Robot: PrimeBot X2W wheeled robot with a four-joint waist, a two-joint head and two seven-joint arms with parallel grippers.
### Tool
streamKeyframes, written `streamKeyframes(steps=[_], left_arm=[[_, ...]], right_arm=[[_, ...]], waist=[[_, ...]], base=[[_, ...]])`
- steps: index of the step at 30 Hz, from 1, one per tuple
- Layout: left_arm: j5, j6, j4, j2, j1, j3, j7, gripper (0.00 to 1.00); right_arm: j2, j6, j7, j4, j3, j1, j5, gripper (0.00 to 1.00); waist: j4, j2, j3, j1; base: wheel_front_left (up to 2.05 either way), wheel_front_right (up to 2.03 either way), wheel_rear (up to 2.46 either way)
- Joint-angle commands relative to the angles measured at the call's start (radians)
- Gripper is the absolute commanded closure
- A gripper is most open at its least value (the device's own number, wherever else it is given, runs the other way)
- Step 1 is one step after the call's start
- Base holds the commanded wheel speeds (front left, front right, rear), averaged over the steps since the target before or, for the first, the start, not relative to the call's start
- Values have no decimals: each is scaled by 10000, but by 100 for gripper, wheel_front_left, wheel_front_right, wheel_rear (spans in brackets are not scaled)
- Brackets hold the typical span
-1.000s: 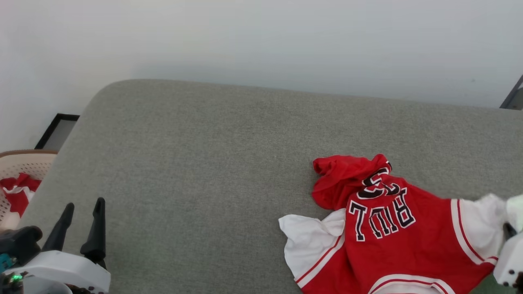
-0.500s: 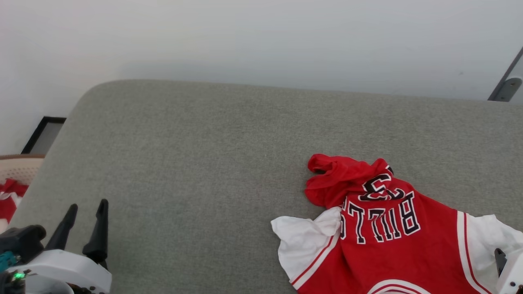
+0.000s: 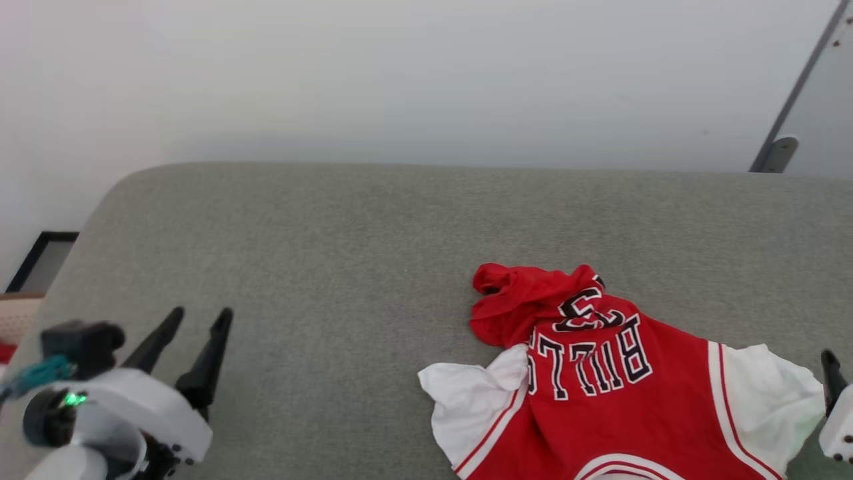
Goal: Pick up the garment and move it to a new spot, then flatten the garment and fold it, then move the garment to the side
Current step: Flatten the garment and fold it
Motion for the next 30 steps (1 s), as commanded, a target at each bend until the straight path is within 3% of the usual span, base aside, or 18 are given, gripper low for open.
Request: streamKeyframes(steps=[1,10,19,30], left_arm=[[-45,-125,-24,64,-226,-95,210,0],[-702,-1054,213,-260,-1645,-1296,2801,0],[-1479,-1390,1158,-1087,-2775,-2525,5490,0],[-1908,-1533,2906,-2108,-3504,-3081,6554,0]], right_arm=[[34,-14,-170,-269,114,184,25,0],[313,-14,-1671,-1623,915,487,333,0],[442,-15,-2292,-1449,1451,242,404,0],[442,-15,-2653,-988,1983,-160,553,0]], waist=[[-193,0,-99,-1],[-756,0,-110,-1],[-1217,0,28,-1],[-1663,0,435,-1]], base=[[0,0,0],[0,0,0],[0,0,0],[0,0,0]])
